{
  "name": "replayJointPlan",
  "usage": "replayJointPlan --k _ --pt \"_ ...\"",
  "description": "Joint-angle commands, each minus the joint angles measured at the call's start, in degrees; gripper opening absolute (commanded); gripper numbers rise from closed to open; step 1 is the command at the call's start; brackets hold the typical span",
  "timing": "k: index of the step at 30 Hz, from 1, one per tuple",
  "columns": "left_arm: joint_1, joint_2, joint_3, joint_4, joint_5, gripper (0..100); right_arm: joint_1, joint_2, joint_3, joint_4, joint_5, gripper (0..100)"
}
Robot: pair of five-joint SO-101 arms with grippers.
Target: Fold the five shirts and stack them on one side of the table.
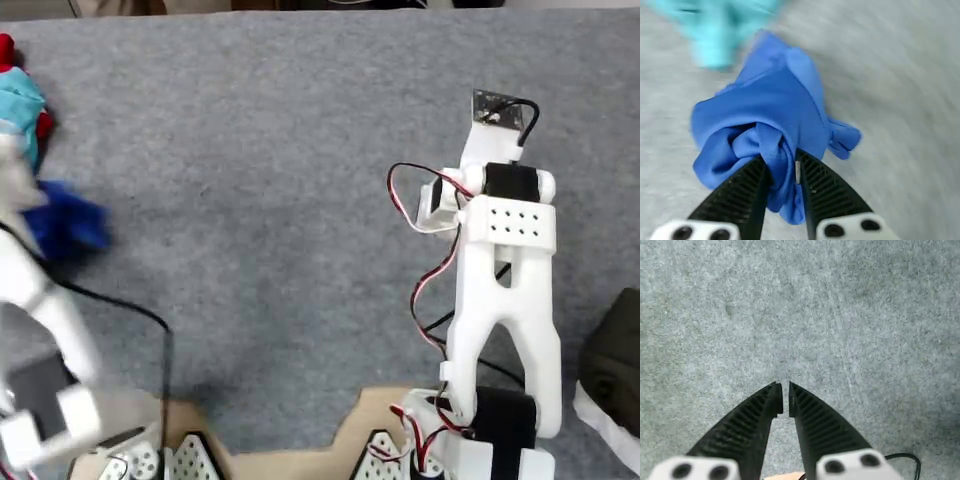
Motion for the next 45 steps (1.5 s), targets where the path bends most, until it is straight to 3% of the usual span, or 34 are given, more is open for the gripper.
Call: replayJointPlan --k 1,4,7,13,17,23,27,32,37,45 --pt "16.18 -10.42 12.92 0.53 0.09 2 -0.22 -2.68 -0.13 0.53 -0.18 4.0" --pt "25.76 -11.65 20.75 0.53 0.09 2 -0.31 -2.68 -0.04 2.11 -0.18 4.0" --pt "31.12 -11.74 26.55 0.53 0.09 2 -0.4 -2.59 -0.04 2.99 -0.18 4.0" --pt "32.88 -12.09 30.33 0.53 0.09 2 -0.66 -2.59 -0.04 2.46 0.0 4.1" --pt "31.91 -12.26 29.8 0.53 3.52 7 -0.66 -2.59 -0.04 2.02 6.59 4.1" --pt "20.04 -15.69 27.87 0.53 20.48 40 -1.8 -2.59 -0.04 4.75 11.34 4.1" --pt "12.48 -18.77 25.23 0.53 19.16 37 -8.84 -2.59 -0.13 6.24 12.13 4.1" --pt "0.26 -22.37 24.35 0.53 15.91 37 -25.1 -2.59 -0.57 5.1 11.6 4.1" --pt "-12.31 -21.93 26.46 0.44 14.95 37 -39.87 -2.51 -1.19 -2.46 11.6 4.1" --pt "-18.9 -15.96 35.52 -6.95 14.95 37 -51.56 8.84 -4.09 -2.81 7.38 6.9"
